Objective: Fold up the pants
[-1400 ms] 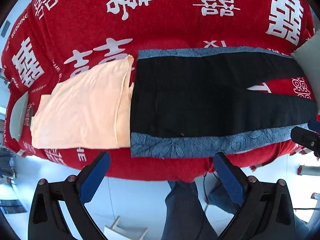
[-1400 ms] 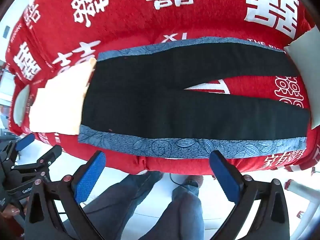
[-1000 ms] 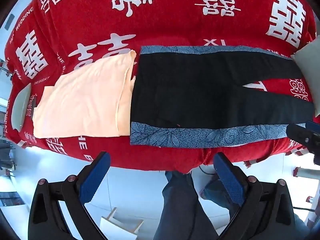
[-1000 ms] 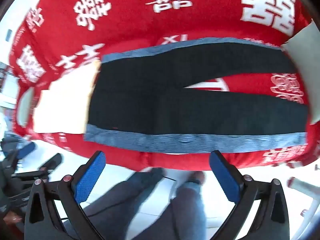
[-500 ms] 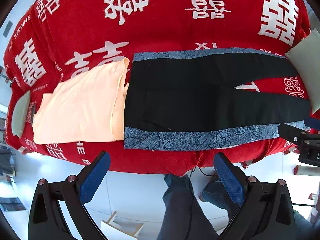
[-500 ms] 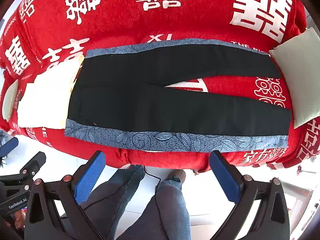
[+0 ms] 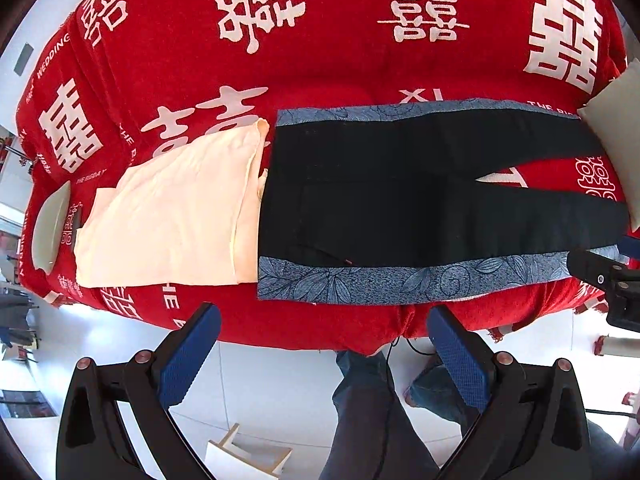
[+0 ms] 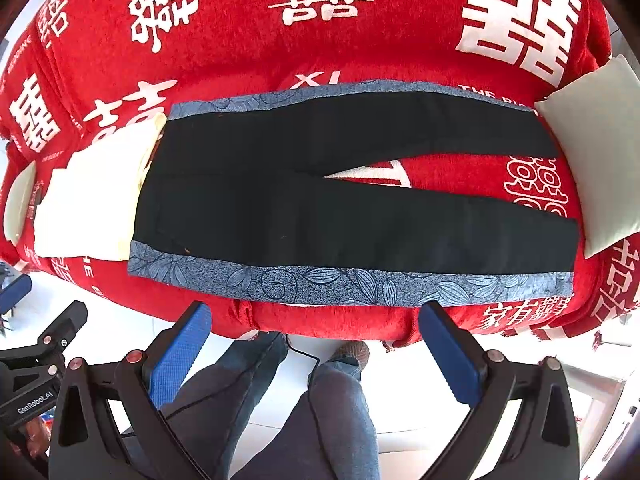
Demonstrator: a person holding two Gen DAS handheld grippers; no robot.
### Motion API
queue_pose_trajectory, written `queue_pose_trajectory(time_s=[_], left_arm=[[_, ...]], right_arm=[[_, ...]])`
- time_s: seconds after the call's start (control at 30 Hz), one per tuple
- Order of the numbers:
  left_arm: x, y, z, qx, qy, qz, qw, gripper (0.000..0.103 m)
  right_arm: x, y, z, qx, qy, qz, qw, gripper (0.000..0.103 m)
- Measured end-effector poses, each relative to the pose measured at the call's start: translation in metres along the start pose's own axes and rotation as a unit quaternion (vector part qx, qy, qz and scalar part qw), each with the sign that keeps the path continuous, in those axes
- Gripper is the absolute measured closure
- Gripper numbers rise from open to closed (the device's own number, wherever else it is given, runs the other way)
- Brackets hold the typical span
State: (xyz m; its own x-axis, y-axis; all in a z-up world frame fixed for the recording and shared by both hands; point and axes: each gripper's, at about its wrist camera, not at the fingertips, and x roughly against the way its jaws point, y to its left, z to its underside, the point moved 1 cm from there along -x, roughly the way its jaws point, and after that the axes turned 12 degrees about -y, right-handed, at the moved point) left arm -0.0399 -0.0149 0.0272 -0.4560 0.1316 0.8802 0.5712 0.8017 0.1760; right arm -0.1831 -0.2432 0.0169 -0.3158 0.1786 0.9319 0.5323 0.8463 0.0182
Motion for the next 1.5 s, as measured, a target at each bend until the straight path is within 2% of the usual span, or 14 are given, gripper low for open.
queue_pose_trajectory(time_s=[1.07,1.37,1.5], left_arm=[[0.007,0.005,0.005,0.022,-0.004,-0.009,0.9997,0.0],[0.019,-0.007,0.003,-0.003,-0.024,-0.024,0.9994,0.0],[0.022,-0.009,0.002,0.011,-0.029,-0.022,0.9993,0.0]], right_arm=[[0.009,-0.007,0.006,0.003,-0.01,0.002,1.0,0.0],[0.011,-0.013,0.006,0.002,-0.014,0.0,1.0,0.0],[0.011,-0.016,0.007,-0.001,-0.012,-0.005,1.0,0.0]])
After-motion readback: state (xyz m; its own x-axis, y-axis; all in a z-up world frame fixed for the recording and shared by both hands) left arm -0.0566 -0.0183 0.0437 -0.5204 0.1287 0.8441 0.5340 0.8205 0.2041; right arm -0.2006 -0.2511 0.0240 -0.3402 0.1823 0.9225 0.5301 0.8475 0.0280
